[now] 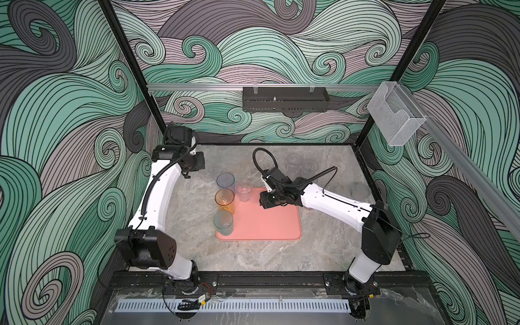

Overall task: Place the glasses into the tray
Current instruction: Pick up the glass from the top-left of the table, then place the glass on the tray.

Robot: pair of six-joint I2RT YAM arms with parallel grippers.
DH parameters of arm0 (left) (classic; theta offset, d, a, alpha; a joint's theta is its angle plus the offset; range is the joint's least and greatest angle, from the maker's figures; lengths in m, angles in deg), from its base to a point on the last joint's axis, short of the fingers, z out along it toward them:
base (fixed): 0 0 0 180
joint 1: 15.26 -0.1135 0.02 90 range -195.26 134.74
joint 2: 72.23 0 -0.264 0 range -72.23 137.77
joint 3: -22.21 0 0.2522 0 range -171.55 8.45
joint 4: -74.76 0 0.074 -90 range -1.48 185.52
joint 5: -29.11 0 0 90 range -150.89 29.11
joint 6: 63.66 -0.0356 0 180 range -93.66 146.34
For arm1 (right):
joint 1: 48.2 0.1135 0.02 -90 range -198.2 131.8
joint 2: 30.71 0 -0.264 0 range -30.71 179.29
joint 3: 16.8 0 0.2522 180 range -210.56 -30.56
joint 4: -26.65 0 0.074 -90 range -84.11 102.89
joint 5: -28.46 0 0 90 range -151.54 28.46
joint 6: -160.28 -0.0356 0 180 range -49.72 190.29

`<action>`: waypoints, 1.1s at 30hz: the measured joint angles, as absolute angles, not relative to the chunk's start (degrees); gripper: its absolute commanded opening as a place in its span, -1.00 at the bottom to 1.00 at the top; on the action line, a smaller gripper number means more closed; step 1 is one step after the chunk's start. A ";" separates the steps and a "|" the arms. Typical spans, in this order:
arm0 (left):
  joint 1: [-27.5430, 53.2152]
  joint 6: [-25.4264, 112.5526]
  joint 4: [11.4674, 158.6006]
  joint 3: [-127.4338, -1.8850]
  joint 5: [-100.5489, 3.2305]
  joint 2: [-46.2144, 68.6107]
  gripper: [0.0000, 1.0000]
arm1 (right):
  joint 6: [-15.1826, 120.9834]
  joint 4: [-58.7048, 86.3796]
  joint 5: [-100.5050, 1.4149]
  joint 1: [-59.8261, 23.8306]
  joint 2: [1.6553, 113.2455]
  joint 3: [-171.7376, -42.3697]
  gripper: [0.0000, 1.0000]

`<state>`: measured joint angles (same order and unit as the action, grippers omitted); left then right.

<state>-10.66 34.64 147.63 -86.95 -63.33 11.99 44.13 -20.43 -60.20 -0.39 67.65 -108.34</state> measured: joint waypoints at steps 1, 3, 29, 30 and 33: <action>-8.78 34.97 147.93 -87.61 -63.50 10.92 -1.00 | 44.13 -20.46 -60.13 -0.72 67.52 -108.34 -0.06; -3.71 36.23 148.00 -88.87 -63.68 8.63 -1.00 | 44.09 -20.54 -60.07 -1.74 66.93 -108.34 -0.06; 29.60 53.06 139.91 -75.82 -65.69 22.94 -1.00 | 38.54 -17.27 -59.15 -10.18 57.01 -94.59 -0.07; 29.77 53.08 139.63 -74.97 -65.90 23.03 -1.00 | 38.49 -17.20 -59.17 -10.18 57.01 -94.44 -0.07; 29.88 53.24 138.97 -72.55 -67.02 23.05 -1.00 | 38.49 -16.87 -59.22 -10.18 57.01 -94.00 -0.07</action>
<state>29.88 53.24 138.97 -72.55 -67.02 23.05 38.49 -16.87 -59.22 -10.18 57.01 -94.00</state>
